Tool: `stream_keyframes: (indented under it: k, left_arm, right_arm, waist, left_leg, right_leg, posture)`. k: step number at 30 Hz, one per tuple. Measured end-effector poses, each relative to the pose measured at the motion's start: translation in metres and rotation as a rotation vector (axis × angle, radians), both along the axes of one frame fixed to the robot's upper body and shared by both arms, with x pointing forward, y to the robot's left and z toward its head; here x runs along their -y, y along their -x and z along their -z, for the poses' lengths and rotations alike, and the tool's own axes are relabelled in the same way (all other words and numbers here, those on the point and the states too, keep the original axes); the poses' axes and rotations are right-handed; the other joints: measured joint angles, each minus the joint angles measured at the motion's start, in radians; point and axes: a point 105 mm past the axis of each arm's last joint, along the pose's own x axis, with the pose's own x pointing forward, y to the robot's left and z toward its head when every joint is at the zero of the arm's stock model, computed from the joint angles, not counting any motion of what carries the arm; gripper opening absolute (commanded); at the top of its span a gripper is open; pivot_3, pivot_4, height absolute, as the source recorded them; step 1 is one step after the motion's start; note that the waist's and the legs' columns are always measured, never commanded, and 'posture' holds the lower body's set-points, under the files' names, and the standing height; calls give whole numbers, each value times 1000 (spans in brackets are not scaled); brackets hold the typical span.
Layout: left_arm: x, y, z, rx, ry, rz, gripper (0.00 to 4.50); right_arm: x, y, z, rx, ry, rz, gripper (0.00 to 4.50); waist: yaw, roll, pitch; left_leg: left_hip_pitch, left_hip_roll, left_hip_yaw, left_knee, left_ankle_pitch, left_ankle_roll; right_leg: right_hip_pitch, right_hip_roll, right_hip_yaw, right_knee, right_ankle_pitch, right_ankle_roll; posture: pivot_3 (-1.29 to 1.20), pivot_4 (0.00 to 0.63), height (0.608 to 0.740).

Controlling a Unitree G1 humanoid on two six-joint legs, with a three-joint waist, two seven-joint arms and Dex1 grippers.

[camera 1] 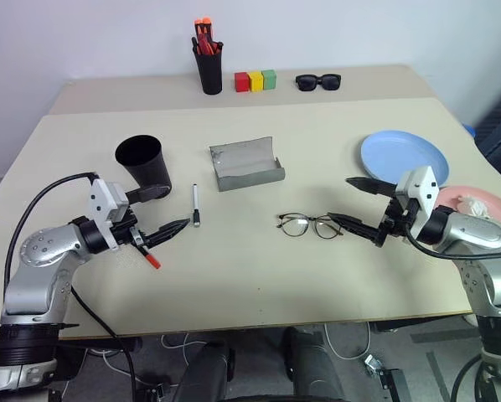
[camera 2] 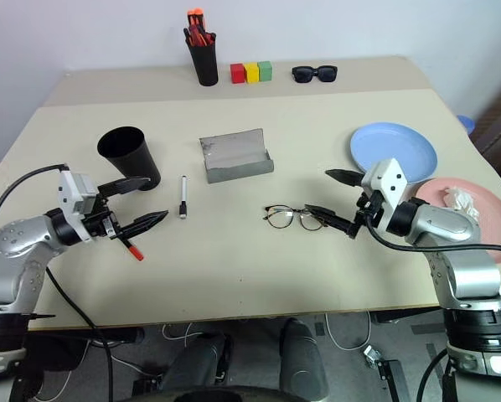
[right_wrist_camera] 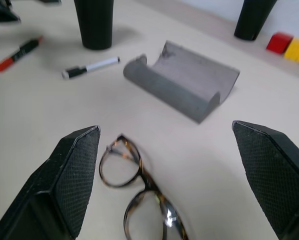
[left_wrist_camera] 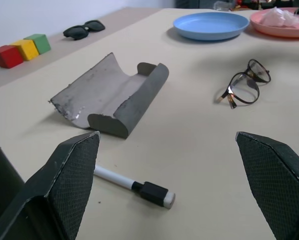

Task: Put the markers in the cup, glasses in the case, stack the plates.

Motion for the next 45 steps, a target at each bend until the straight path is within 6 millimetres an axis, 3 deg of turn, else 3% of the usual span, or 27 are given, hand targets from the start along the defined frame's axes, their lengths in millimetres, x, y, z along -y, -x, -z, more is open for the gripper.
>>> stream_keyframes:
  k: [5,10,16,21,24,26,30,37,45]
  left_arm:
    - [-1,-1,1,0,-2,-13,4500]
    - [-18,4,10,-46,-5,-110,4500]
    - [-34,14,-6,-52,25,-276,4500]
    - [-59,25,-3,-179,44,-531,4500]
    - [-88,19,-6,-208,138,-883,4500]
    - [-97,23,-2,-270,161,-1052,4500]
    - [-85,27,0,-376,270,-1201,4500]
    - [-74,34,26,-573,354,-1327,4500]
    - [-67,15,27,-629,398,-1301,4500]
  right_arm:
    - [-7,8,-11,-11,-61,-96,4313]
    - [-26,17,-28,38,-60,-209,4313]
    - [-49,11,-23,39,-56,-260,4313]
    - [-69,8,-22,11,-80,-318,4313]
    - [-76,8,-21,-1,-74,-362,4313]
    - [-77,6,-23,2,-76,-371,4313]
    - [-87,6,-24,16,-105,-412,4313]
    - [-97,3,-18,29,-132,-420,4313]
    - [-100,3,-13,35,-153,-395,4313]
  waist:
    - [-1,0,0]
    - [-2,0,0]
    - [0,0,0]
    - [-3,0,0]
    - [5,-1,0]
    - [4,-3,-1]
    - [2,-4,-2]
    - [-1,-4,-2]
    - [0,-4,-2]
  left_leg:
    - [0,0,0,0,0,0]
    - [0,1,0,0,0,0]
    - [0,1,-1,0,0,0]
    - [0,1,-1,-1,0,0]
    - [0,0,-3,1,0,-1]
    - [0,0,-2,1,0,-1]
    - [0,-1,-2,1,0,-1]
    - [0,0,-2,0,1,-3]
    - [0,-1,-2,0,1,-4]
  right_leg:
    - [0,0,0,-1,0,0]
    - [0,0,0,0,0,0]
    - [-1,0,0,0,0,0]
    - [-1,0,0,0,0,0]
    - [0,0,-1,1,0,0]
    - [0,0,-1,1,0,0]
    - [0,0,-1,1,0,0]
    - [-1,1,-1,1,0,0]
    - [0,1,-1,1,0,0]
  posture:
    - [0,150,740]
    - [0,150,740]
    - [0,150,740]
    - [0,150,740]
    - [0,150,740]
    - [0,150,740]
    - [0,150,740]
    - [0,150,740]
    - [0,150,740]
